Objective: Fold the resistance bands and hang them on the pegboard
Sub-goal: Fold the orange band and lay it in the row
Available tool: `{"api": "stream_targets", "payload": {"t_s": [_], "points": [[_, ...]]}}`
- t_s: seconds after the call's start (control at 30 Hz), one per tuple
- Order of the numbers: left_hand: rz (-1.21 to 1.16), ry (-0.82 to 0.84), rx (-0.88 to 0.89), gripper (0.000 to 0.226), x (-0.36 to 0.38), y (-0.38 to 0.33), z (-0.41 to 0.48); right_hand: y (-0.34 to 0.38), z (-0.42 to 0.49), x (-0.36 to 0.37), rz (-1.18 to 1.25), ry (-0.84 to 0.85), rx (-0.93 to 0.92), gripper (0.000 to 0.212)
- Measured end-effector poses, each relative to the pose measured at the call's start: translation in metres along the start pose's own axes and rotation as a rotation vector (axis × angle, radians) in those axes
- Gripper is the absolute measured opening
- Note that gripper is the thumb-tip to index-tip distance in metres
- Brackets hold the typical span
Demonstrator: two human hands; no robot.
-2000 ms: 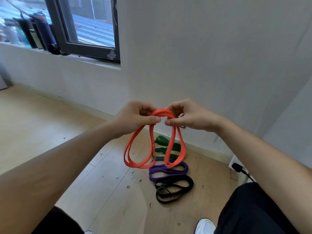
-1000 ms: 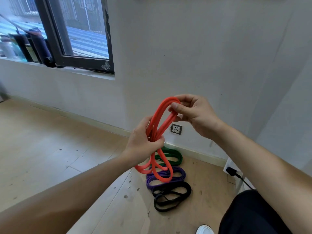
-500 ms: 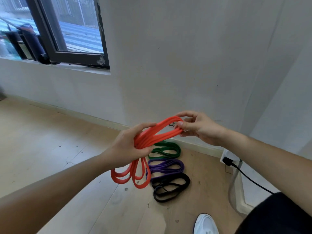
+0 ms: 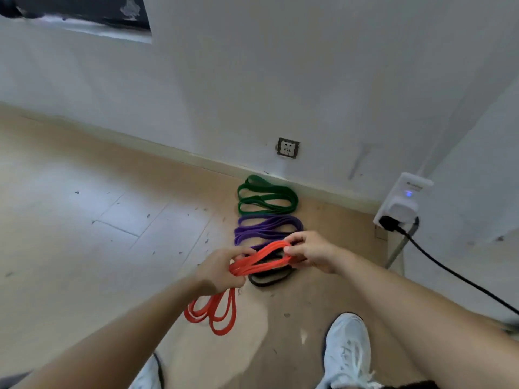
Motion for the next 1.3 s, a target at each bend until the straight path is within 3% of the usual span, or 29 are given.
{"api": "stream_targets", "payload": {"t_s": [0.13, 0.3, 0.53, 0.7, 0.9, 1.1, 1.23, 1.3], "points": [[0.094, 0.218, -0.058, 0.058, 0.067, 0.036, 0.027, -0.082, 0.022, -0.006, 0.002, -0.047, 0.172, 0.015], [0.265, 0.261, -0.047, 0.063, 0.116, 0.064, 0.057, -0.144, 0.048, -0.018, -0.046, -0.179, 0.233, 0.014], [0.366, 0.077, -0.015, 0.058, 0.175, 0.067, 0.084, -0.176, 0.068, -0.039, -0.242, -0.357, 0.237, 0.011], [0.555, -0.097, -0.003, 0.085, 0.185, 0.087, 0.062, -0.180, 0.071, -0.047, -0.560, -0.297, 0.191, 0.020], [0.503, 0.028, -0.194, 0.111, 0.166, 0.108, 0.031, -0.177, 0.065, -0.040, -0.635, -0.243, 0.168, 0.030], [0.205, 0.010, -0.233, 0.089, 0.147, 0.119, 0.030, -0.155, 0.073, -0.043, -0.625, -0.311, 0.148, 0.035], [0.067, -0.065, -0.280, 0.043, 0.114, 0.118, 0.057, -0.116, 0.106, -0.052, -0.589, -0.337, 0.038, 0.021], [-0.035, -0.129, -0.301, 0.034, 0.097, 0.117, 0.075, -0.091, 0.130, -0.057, -0.582, -0.370, -0.021, 0.018]]}}
Point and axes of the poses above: each hand's wrist, its own z-axis towards the middle knuckle, its own x-axis out of the palm, y = z × x, the point moved 1 cm from there along z, towards the middle knuckle, and after that the axes turned 9 degrees about z, right-handed, at the moved point
